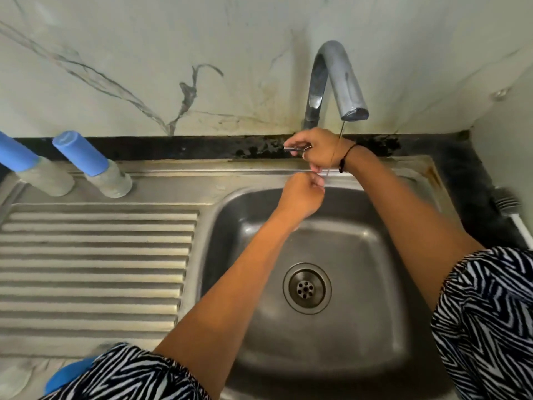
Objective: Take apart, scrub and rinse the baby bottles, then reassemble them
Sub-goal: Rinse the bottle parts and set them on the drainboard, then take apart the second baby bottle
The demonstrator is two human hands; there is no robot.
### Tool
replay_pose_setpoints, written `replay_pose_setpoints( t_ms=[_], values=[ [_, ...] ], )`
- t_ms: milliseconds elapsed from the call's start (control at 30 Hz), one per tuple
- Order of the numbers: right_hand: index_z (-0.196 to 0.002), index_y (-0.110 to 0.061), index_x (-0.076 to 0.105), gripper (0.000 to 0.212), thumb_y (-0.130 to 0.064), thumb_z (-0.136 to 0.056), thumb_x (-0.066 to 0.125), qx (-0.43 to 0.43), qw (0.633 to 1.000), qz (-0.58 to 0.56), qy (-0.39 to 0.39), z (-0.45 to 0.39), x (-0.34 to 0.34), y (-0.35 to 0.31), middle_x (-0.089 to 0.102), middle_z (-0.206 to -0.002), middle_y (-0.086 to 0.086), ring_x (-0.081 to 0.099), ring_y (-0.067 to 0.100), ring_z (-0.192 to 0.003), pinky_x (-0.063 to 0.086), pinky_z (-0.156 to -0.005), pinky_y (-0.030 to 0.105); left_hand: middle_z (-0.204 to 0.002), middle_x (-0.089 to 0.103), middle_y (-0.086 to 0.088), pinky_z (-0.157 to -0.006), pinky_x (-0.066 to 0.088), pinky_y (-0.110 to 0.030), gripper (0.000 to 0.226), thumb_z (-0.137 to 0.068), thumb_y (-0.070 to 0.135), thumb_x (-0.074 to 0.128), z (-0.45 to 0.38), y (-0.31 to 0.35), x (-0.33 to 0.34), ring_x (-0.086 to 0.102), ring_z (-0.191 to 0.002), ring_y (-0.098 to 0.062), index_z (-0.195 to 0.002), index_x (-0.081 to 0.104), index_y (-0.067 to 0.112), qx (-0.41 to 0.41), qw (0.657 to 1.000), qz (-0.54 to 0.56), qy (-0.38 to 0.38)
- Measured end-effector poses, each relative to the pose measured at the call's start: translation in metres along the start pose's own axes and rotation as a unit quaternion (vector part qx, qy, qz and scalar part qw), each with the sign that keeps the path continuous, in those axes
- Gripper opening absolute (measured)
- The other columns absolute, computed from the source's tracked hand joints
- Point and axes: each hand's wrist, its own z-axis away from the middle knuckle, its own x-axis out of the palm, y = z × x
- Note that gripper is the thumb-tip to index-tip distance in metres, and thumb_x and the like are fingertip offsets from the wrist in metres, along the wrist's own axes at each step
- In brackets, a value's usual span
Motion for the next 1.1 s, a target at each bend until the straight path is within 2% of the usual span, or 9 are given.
replay_pose_setpoints(
  t_ms=[133, 333, 467, 533, 633, 767, 867, 967, 1100],
  values=[
    [-0.113, 0.000, 0.057, 0.045, 0.024, -0.081, 0.036, 0.000, 0.939, -0.330, 0.096, 0.015, 0.007, 0.021, 0.053, -0.087, 0.004, 0.046, 0.004, -0.040, 0.043, -0.043, 0.019, -0.072, 0.060, -0.004, -0.063, 0.043, -0.027, 0.031, -0.086, -0.007, 0.042, 0.001, 0.003, 0.002, 0.052, -0.066, -0.017, -0.070, 0.057, 0.016, -0.009, 0.998, 0.036, -0.043],
    [-0.133, -0.008, 0.047, 0.061, 0.023, -0.082, 0.037, 0.025, 0.849, -0.502, 0.163, 0.038, 0.032, 0.018, 0.053, -0.125, 0.002, 0.064, 0.014, -0.067, 0.053, -0.063, 0.023, -0.066, 0.060, -0.001, -0.060, 0.040, -0.025, 0.030, -0.083, -0.007, 0.043, 0.022, 0.010, -0.012, 0.052, -0.062, -0.014, -0.069, 0.058, 0.015, 0.017, 0.998, 0.028, -0.055],
    [-0.141, -0.011, 0.039, 0.067, 0.016, -0.081, 0.049, 0.078, 0.917, -0.309, 0.238, 0.056, 0.052, 0.001, 0.044, -0.140, -0.001, 0.049, 0.012, -0.119, 0.045, -0.090, 0.015, -0.083, 0.063, -0.004, -0.067, 0.043, -0.026, 0.023, -0.083, -0.005, 0.048, 0.042, 0.007, -0.030, 0.056, -0.081, -0.021, -0.074, 0.059, 0.014, 0.055, 0.998, -0.039, -0.014],
    [-0.125, -0.009, 0.055, 0.049, 0.011, -0.082, 0.047, 0.095, 0.932, -0.248, 0.247, 0.070, 0.066, -0.011, 0.057, -0.118, 0.001, 0.055, 0.014, -0.102, 0.051, -0.077, 0.020, -0.086, 0.062, -0.004, -0.070, 0.043, -0.027, 0.019, -0.085, -0.002, 0.048, 0.057, 0.001, -0.041, 0.057, -0.086, -0.022, -0.083, 0.061, 0.012, 0.084, 0.992, -0.096, 0.026],
    [-0.105, -0.007, 0.065, 0.025, 0.001, -0.088, 0.048, 0.055, 0.943, -0.156, 0.290, 0.090, 0.096, -0.034, 0.065, -0.098, 0.008, 0.058, 0.017, -0.087, 0.049, -0.080, 0.029, -0.107, 0.061, -0.010, -0.075, 0.038, -0.025, 0.020, -0.090, 0.004, 0.049, 0.078, -0.016, -0.057, 0.057, -0.099, -0.024, -0.106, 0.059, 0.008, 0.123, 0.974, -0.177, 0.071],
    [-0.107, -0.009, 0.067, 0.029, 0.000, -0.087, 0.048, 0.058, 0.982, 0.064, 0.169, 0.102, 0.140, -0.061, 0.067, -0.110, 0.013, 0.061, 0.027, -0.104, 0.042, -0.085, 0.030, -0.123, 0.058, -0.015, -0.083, 0.047, -0.032, 0.054, -0.090, 0.013, 0.055, 0.100, -0.050, -0.079, 0.058, -0.108, -0.028, -0.139, 0.034, 0.007, 0.039, 0.941, -0.315, -0.116],
    [-0.106, -0.010, 0.067, 0.033, 0.004, -0.082, 0.049, 0.030, 0.982, 0.061, 0.177, 0.103, 0.159, -0.088, 0.068, -0.109, 0.012, 0.061, 0.029, -0.104, 0.043, -0.085, 0.032, -0.130, 0.053, -0.013, -0.087, 0.045, -0.030, 0.057, -0.090, 0.012, 0.056, 0.118, -0.061, -0.108, 0.054, -0.113, -0.025, -0.141, 0.032, 0.006, 0.044, 0.954, -0.275, -0.107],
    [-0.106, -0.010, 0.067, 0.032, 0.000, -0.083, 0.047, 0.040, 0.987, 0.101, 0.118, 0.097, 0.173, -0.119, 0.067, -0.109, 0.013, 0.060, 0.031, -0.105, 0.044, -0.084, 0.033, -0.117, 0.059, -0.012, -0.071, 0.039, -0.026, 0.046, -0.091, 0.012, 0.054, 0.138, -0.068, -0.141, 0.054, -0.093, -0.018, -0.135, 0.041, 0.007, 0.037, 0.956, -0.271, -0.104],
    [-0.106, -0.008, 0.065, 0.026, -0.008, -0.089, 0.046, 0.014, 0.988, 0.067, 0.135, 0.081, 0.183, -0.164, 0.068, -0.106, 0.013, 0.059, 0.029, -0.104, 0.043, -0.086, 0.032, -0.115, 0.060, -0.011, -0.078, 0.044, -0.029, 0.028, -0.091, 0.010, 0.052, 0.153, -0.076, -0.191, 0.058, -0.101, -0.023, -0.119, 0.057, 0.007, 0.046, 0.981, -0.187, -0.009]
  ],
)
